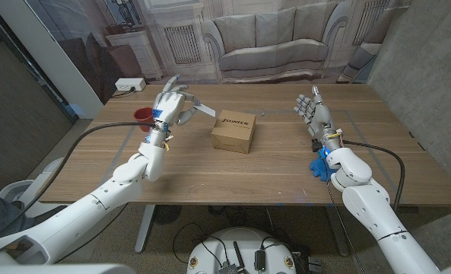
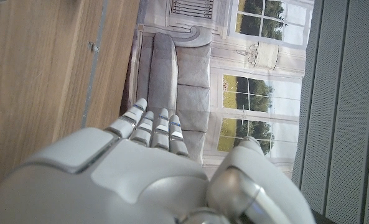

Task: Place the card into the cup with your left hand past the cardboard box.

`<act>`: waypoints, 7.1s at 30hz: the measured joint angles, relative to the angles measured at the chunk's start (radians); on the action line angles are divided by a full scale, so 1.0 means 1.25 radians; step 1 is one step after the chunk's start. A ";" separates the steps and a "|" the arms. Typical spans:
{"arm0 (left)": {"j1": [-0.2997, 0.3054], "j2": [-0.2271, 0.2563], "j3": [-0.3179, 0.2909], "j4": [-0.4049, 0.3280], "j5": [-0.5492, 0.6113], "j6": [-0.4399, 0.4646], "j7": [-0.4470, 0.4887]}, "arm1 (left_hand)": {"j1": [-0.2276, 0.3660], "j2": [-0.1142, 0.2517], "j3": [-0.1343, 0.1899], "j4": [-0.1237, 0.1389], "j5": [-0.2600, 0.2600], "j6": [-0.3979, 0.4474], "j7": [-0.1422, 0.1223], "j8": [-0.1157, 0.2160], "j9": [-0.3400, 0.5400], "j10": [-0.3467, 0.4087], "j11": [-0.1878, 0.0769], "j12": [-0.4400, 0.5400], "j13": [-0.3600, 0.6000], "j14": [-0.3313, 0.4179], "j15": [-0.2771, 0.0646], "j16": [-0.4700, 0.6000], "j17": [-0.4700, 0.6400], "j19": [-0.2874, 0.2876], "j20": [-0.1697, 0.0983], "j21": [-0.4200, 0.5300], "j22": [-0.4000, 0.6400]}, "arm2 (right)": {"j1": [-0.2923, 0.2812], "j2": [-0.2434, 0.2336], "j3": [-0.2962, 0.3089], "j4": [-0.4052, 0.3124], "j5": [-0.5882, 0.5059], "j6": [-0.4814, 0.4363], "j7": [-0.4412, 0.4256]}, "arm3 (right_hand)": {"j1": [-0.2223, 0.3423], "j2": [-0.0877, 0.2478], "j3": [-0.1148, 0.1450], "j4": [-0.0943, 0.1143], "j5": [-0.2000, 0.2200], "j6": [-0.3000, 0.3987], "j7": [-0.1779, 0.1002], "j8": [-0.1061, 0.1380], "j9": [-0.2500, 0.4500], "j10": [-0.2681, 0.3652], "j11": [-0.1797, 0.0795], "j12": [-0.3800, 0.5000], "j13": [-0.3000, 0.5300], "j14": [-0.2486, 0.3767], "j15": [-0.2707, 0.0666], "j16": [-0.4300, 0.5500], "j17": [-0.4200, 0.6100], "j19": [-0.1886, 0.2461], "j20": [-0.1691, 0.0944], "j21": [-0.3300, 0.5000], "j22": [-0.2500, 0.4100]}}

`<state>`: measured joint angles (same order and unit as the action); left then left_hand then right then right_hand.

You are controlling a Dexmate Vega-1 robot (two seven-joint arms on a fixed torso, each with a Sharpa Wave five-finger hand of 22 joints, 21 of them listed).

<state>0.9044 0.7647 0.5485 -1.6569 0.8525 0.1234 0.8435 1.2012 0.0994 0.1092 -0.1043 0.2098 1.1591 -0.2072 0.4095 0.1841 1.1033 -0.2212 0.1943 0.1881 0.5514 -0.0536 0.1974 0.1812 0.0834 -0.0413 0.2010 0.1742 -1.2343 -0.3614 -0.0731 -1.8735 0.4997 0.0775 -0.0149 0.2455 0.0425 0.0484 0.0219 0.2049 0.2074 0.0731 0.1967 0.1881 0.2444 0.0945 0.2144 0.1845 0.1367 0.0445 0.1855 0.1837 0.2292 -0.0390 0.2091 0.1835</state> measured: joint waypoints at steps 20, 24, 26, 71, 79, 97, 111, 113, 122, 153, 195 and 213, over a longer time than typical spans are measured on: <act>0.011 0.010 -0.025 -0.039 -0.005 0.054 -0.047 | 0.004 0.002 0.000 0.000 0.000 0.000 0.000 0.000 0.000 0.007 0.001 0.000 0.004 0.008 0.000 0.000 0.002 0.004 0.004 0.000 0.000 | -0.010 0.005 0.012 0.014 0.007 0.024 0.007 | 0.002 0.002 0.000 0.000 0.000 0.000 0.000 0.000 0.000 0.004 -0.004 0.000 0.000 0.007 -0.001 0.000 0.000 0.007 0.001 0.000 0.000; 0.019 0.017 -0.041 -0.061 -0.008 0.068 -0.056 | 0.004 0.002 0.000 0.000 0.000 0.000 0.000 0.000 0.002 0.007 0.001 0.000 0.004 0.008 0.000 0.000 0.002 0.004 0.004 0.000 0.000 | -0.012 0.006 0.015 0.015 0.012 0.030 0.009 | 0.002 0.002 0.000 0.000 0.000 0.003 0.003 0.000 0.000 0.004 -0.004 0.000 0.000 0.007 -0.001 0.000 0.000 0.007 0.001 0.000 0.000; 0.024 0.020 -0.046 -0.070 -0.008 0.075 -0.060 | 0.004 0.002 0.000 0.000 0.000 -0.001 0.000 0.000 0.003 0.007 0.001 0.000 0.004 0.008 0.000 0.000 0.002 0.004 0.004 0.000 0.000 | -0.013 0.006 0.016 0.015 0.013 0.032 0.010 | 0.002 0.002 0.000 0.000 0.000 0.003 0.003 0.000 0.000 0.004 -0.004 0.000 0.000 0.008 -0.002 0.000 0.000 0.007 0.001 0.000 0.000; 0.065 0.053 -0.116 -0.125 -0.054 0.200 -0.136 | 0.004 0.002 0.007 0.007 0.000 0.005 0.000 -0.004 0.004 0.007 0.001 0.000 0.004 0.025 -0.001 0.000 0.002 0.013 0.004 0.000 0.000 | -0.073 0.000 0.060 -0.025 0.022 0.054 0.003 | 0.002 0.002 -0.007 0.000 0.000 0.007 -0.001 0.000 0.000 0.013 -0.004 0.003 0.000 0.017 -0.006 0.000 0.000 0.010 -0.002 0.000 0.000; 0.059 0.058 -0.113 -0.114 -0.054 0.221 -0.138 | 0.004 0.002 0.007 0.007 0.000 0.005 0.000 -0.004 0.004 0.007 0.001 0.000 0.004 0.025 -0.001 0.000 0.002 0.014 0.004 0.000 0.000 | -0.088 -0.004 0.073 -0.047 0.022 0.039 -0.006 | 0.002 0.002 -0.007 0.000 0.000 0.007 -0.001 0.000 0.000 0.013 -0.004 0.003 0.000 0.017 -0.006 0.000 0.000 0.010 -0.002 0.000 0.000; 0.051 0.078 -0.118 -0.098 -0.056 0.272 -0.134 | 0.004 0.002 0.012 0.006 0.000 0.008 0.003 -0.005 0.003 0.015 0.000 0.000 0.004 0.028 -0.004 0.000 0.002 0.016 0.001 0.000 0.000 | -0.101 -0.001 0.088 -0.071 0.018 0.014 -0.016 | 0.002 0.002 -0.006 0.000 0.000 0.011 -0.006 0.000 0.000 0.013 -0.004 0.003 0.000 0.017 -0.006 0.000 0.000 0.010 -0.002 0.000 0.000; 0.043 0.097 -0.118 -0.097 -0.036 0.318 -0.143 | 0.004 0.002 0.012 0.006 -0.001 0.013 0.001 -0.005 0.003 0.015 0.000 0.000 0.004 0.034 -0.003 0.000 0.002 0.019 0.004 0.000 0.000 | -0.096 0.006 0.093 -0.063 0.016 0.011 -0.014 | -0.001 0.005 -0.006 0.000 0.000 0.011 -0.006 0.000 0.000 0.013 -0.004 0.003 0.000 0.017 -0.006 0.000 0.000 0.010 -0.002 0.000 0.000; 0.041 0.103 -0.117 -0.097 -0.029 0.328 -0.147 | 0.004 0.002 0.012 0.005 -0.001 0.014 0.000 -0.005 0.003 0.015 0.000 0.000 0.004 0.034 -0.003 0.000 0.002 0.019 0.004 0.000 0.000 | -0.096 0.007 0.094 -0.062 0.016 0.011 -0.014 | -0.001 0.005 -0.006 0.000 0.000 0.011 -0.006 0.000 0.000 0.013 -0.004 0.003 0.000 0.017 -0.006 0.000 0.000 0.010 -0.002 0.000 0.000; 0.035 0.121 -0.107 -0.096 -0.001 0.358 -0.164 | 0.004 0.002 0.012 0.005 -0.001 0.014 0.000 -0.005 0.004 0.015 0.000 0.000 0.004 0.034 -0.003 0.000 0.002 0.021 0.001 0.000 0.000 | -0.095 0.011 0.097 -0.059 0.016 0.009 -0.013 | -0.001 0.005 -0.010 -0.003 0.000 0.011 -0.006 0.000 0.000 0.013 -0.004 0.003 0.000 0.017 -0.006 0.000 0.000 0.010 -0.002 0.000 0.000; 0.049 0.176 -0.118 -0.114 0.063 0.464 -0.224 | 0.004 0.002 0.018 0.011 -0.001 0.017 0.004 -0.005 0.003 0.017 0.003 0.000 0.004 0.042 -0.003 0.000 0.002 0.024 0.004 0.000 -0.002 | -0.083 0.018 0.097 -0.046 0.016 0.000 -0.007 | 0.002 0.008 -0.010 -0.003 0.000 0.016 -0.001 0.000 0.000 0.016 -0.007 0.003 0.000 0.017 -0.006 0.000 0.000 0.013 0.001 0.000 0.000; -0.015 0.183 -0.069 -0.018 0.121 0.517 -0.258 | 0.004 0.002 0.027 0.013 -0.001 0.018 0.004 -0.007 0.004 0.021 -0.001 0.000 0.004 0.058 -0.006 0.000 0.002 0.029 0.000 0.000 -0.002 | -0.079 0.025 0.095 -0.041 0.011 -0.015 -0.019 | 0.002 0.008 -0.010 -0.003 0.000 0.016 -0.001 0.000 0.000 0.016 -0.007 0.003 0.000 0.017 -0.006 0.000 0.000 0.013 0.001 0.000 0.000; -0.079 0.148 -0.019 0.058 0.129 0.501 -0.267 | 0.007 -0.001 0.030 0.016 -0.001 0.016 0.003 -0.003 0.004 0.021 -0.001 0.000 0.004 0.061 -0.005 0.000 0.002 0.029 0.000 0.000 0.000 | -0.079 0.028 0.100 -0.041 0.009 -0.025 -0.027 | 0.002 0.008 -0.012 -0.006 0.000 0.016 -0.001 0.000 0.000 0.016 -0.007 0.003 0.000 0.017 -0.006 0.000 0.000 0.013 0.001 0.000 0.000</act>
<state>0.8060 0.9500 0.5245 -1.5847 1.0143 0.7499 0.5100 1.2095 0.0977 0.1466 -0.0837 0.2080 1.1795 -0.2033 0.4062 0.1886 1.1300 -0.2231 0.1944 0.1927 0.6279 -0.0593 0.1974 0.1834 0.1191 -0.0412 0.2010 0.1748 -1.3327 -0.3259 0.0513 -1.9252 0.5111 0.0465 -0.0492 0.2482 0.0530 0.0332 0.0148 0.2049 0.2269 0.0715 0.1967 0.1881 0.2640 0.0855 0.2183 0.1845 0.1580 0.0374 0.1855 0.1836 0.2455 -0.0372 0.2091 0.1834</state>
